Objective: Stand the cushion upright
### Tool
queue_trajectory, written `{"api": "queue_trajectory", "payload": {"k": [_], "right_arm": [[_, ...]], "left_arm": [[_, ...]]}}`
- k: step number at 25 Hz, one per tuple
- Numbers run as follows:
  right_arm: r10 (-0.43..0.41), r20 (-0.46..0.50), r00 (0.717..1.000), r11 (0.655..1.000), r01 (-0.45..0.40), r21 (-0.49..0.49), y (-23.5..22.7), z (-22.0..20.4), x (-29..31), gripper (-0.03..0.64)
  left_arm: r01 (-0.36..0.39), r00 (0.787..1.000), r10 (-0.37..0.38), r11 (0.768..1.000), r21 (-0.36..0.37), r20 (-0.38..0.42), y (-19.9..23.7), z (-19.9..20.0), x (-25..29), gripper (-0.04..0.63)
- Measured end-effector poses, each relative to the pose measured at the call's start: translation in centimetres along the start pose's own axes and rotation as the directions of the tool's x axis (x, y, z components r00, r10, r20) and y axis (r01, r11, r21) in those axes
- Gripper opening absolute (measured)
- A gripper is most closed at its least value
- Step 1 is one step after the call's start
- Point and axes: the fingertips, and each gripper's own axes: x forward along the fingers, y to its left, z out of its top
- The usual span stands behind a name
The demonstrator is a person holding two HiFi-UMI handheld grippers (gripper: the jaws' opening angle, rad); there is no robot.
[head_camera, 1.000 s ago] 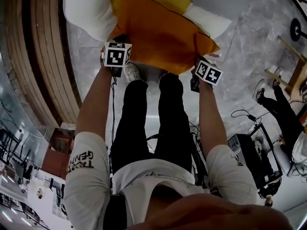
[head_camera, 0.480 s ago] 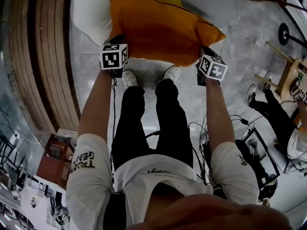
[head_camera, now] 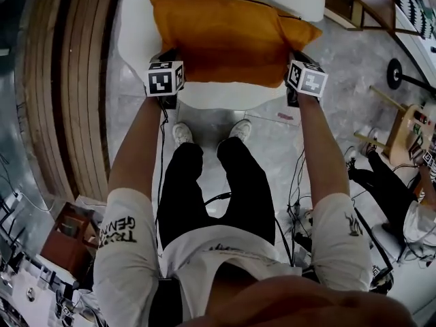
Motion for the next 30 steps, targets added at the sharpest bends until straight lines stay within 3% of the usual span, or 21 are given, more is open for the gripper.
{"api": "queue_trajectory", "payload": {"k": [6, 11, 17, 22, 25, 26, 27, 30], "right_arm": [[-0.024, 0.085, 0.996, 0.992, 0.035, -0.123, -1.1, 5.7, 2.6, 0.032], [-0.07, 0.141, 0.988, 0.985, 0.091, -0.147, -2.2, 7.5, 4.7, 0.032], [-0.084, 0.168, 0.982, 0.985, 0.107, -0.132, -3.2, 7.4, 8.2, 0.034], [-0.073, 0.193, 0.978, 0.973, 0.113, -0.201, -1.8, 8.8, 10.4, 0.034], [-0.1, 0.176, 0.979, 0.984, 0.123, -0.126, -2.4, 9.0, 10.6, 0.04], [-0.111, 0.17, 0.979, 0.989, 0.126, -0.083, -2.8, 9.0, 10.3, 0.071], [-0.123, 0.17, 0.978, 0.99, 0.132, -0.045, -3.2, 9.1, 9.9, 0.086], [-0.134, 0.197, 0.971, 0.99, 0.139, -0.011, -2.9, 9.7, 7.3, 0.089]], "left_arm": [[-0.024, 0.998, 0.023, 1.0, 0.017, 0.059, 0.9, 4.4, 2.1, 0.026], [-0.056, 0.996, 0.051, 0.996, 0.068, 0.078, 1.6, 7.0, 4.5, 0.026], [-0.078, 0.991, 0.069, 0.994, 0.071, 0.116, 2.8, 6.9, 7.9, 0.028], [-0.166, 0.98, 0.164, 0.986, 0.011, 0.116, 6.0, 5.8, 9.6, 0.031], [-0.15, 0.982, 0.149, 0.989, 0.001, 0.113, 6.5, 5.8, 9.2, 0.052], [-0.137, 0.984, 0.132, 0.99, 0.028, 0.115, 6.4, 5.9, 9.2, 0.084], [-0.129, 0.986, 0.121, 0.99, 0.059, 0.117, 6.3, 6.1, 9.0, 0.187], [-0.139, 0.983, 0.123, 0.984, 0.113, 0.137, 5.6, 7.2, 6.7, 0.207]]}}
